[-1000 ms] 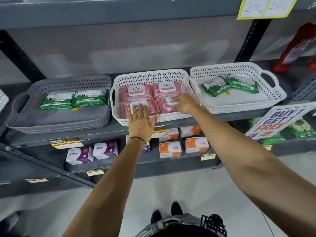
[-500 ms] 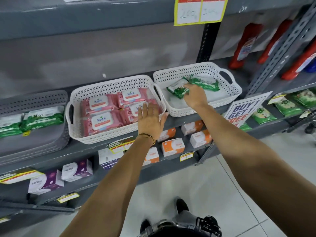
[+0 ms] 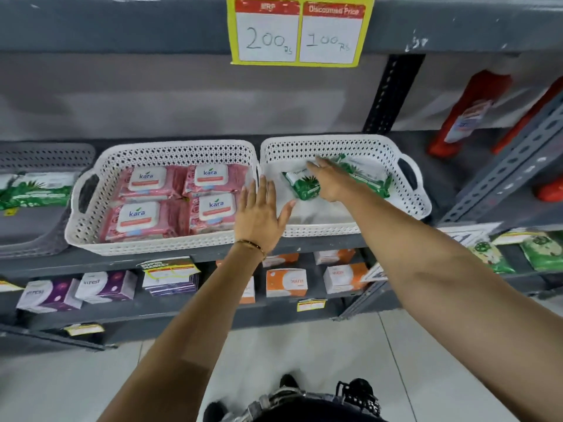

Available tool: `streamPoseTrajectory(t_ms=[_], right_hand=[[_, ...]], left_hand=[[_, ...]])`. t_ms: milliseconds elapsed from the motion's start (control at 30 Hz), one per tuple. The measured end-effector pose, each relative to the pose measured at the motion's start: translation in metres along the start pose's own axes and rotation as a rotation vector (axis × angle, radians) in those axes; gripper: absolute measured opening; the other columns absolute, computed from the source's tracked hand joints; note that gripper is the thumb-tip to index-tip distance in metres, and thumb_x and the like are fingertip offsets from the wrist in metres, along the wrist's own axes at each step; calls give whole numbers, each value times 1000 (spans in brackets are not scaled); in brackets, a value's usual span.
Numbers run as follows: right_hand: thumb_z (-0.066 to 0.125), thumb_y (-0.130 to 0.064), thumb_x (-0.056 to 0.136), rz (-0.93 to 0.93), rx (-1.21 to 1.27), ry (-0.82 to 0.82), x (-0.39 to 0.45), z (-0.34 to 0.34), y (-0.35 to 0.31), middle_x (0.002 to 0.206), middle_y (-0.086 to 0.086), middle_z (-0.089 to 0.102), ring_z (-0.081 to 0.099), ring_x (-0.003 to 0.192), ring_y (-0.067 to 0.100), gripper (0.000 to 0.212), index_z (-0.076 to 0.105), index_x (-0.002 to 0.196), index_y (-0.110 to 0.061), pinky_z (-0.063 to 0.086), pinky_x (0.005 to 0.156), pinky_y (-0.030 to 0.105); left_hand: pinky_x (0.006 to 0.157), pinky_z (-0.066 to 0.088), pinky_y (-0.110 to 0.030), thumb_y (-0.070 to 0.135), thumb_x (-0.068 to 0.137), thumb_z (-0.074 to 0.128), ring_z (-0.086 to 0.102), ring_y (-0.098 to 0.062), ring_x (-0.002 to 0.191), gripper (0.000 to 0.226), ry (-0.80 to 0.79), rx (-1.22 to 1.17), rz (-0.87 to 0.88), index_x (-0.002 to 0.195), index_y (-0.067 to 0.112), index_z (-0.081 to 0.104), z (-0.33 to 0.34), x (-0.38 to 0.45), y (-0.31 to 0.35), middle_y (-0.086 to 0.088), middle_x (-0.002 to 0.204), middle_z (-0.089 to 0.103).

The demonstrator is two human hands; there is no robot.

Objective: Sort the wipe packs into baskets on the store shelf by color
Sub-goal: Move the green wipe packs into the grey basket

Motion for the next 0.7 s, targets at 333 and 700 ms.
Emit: streamPoseTrajectory(t_ms=[333,700], right_hand=[[45,21,76,-111,-175,-107,26,16,2,160,2,11,18,145,29,93,11,150,-25,21,118,47],[59,7,75,-184,-230,-25,20,6,-15,142,11,42,35,128,33,77,35,142,-22,24,109,53]], left_hand=[[119,2,-40,52,94,8,6,-29,144,68,2,41,-12,146,8,12,1,1,0,-13,157,10],[118,2,-41,51,95,12,6,-30,144,67,-6,43,5,146,7,14,1,1,0,-15,156,10]])
Point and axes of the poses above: each hand's wrist, its own x-axis towards the middle knuckle, its own z-axis out of the palm, y = z × x, the point moved 9 cm from there along x, towards the middle knuckle
